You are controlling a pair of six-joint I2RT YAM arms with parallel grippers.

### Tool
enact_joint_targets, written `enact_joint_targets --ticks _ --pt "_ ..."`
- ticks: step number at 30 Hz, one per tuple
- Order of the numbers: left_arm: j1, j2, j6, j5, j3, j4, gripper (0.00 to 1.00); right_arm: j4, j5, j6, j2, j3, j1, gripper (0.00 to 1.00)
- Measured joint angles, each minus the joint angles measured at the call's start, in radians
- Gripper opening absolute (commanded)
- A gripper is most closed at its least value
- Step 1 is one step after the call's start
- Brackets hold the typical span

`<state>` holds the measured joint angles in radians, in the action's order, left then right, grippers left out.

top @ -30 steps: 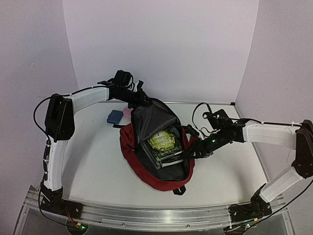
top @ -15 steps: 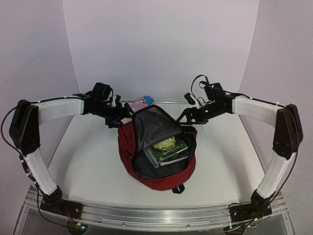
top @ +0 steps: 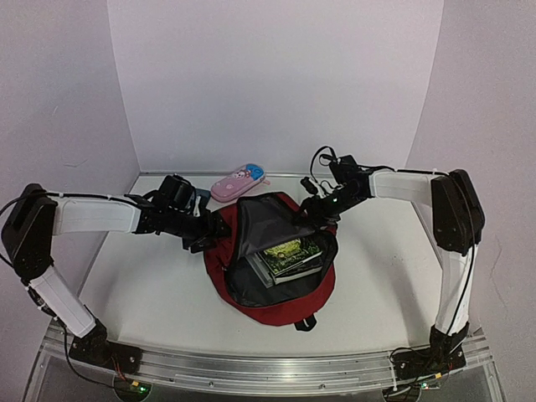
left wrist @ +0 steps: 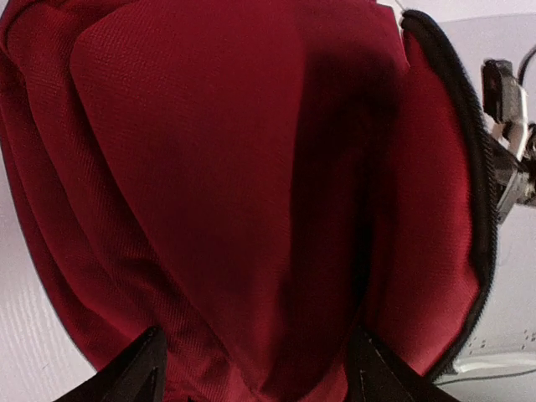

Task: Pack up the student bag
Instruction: Adjust the student bag at the center of the board.

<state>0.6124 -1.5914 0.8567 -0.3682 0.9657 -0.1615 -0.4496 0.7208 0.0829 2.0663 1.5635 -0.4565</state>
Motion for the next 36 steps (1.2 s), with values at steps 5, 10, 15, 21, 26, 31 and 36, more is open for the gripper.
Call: enact_joint_targets --ticks 5,10,15,21,26,31,36 --pt "0.000 -0.137 0.004 -0.024 0.037 0.071 0.24 0.029 0.010 0.020 -0.006 -0.038 0.029 0.26" --pt "0.010 -0.304 -0.022 -0.085 0.229 0.092 0.06 0.053 0.049 0.026 -0.074 -0.169 0.107 0.01" --pt "0.020 -0.494 -0.067 -0.154 0.507 0.082 0.04 0.049 0.059 0.022 -0.183 -0.296 0.212 0.00" --pt "0.033 -0.715 -0.128 -0.201 0.863 -0.020 0.15 0.037 0.055 0.035 -0.232 -0.347 0.315 0.00" --pt "0.004 -0.779 -0.154 -0.201 0.992 -0.060 0.49 0.045 0.046 0.087 -0.227 -0.343 0.353 0.18" --pt "-0.077 -0.738 -0.176 -0.140 0.932 -0.066 0.66 0.034 0.034 0.120 -0.217 -0.319 0.356 0.46" --pt "-0.172 -0.575 -0.149 -0.074 0.690 -0.032 0.90 0.037 -0.010 0.126 -0.224 -0.292 0.357 0.72"
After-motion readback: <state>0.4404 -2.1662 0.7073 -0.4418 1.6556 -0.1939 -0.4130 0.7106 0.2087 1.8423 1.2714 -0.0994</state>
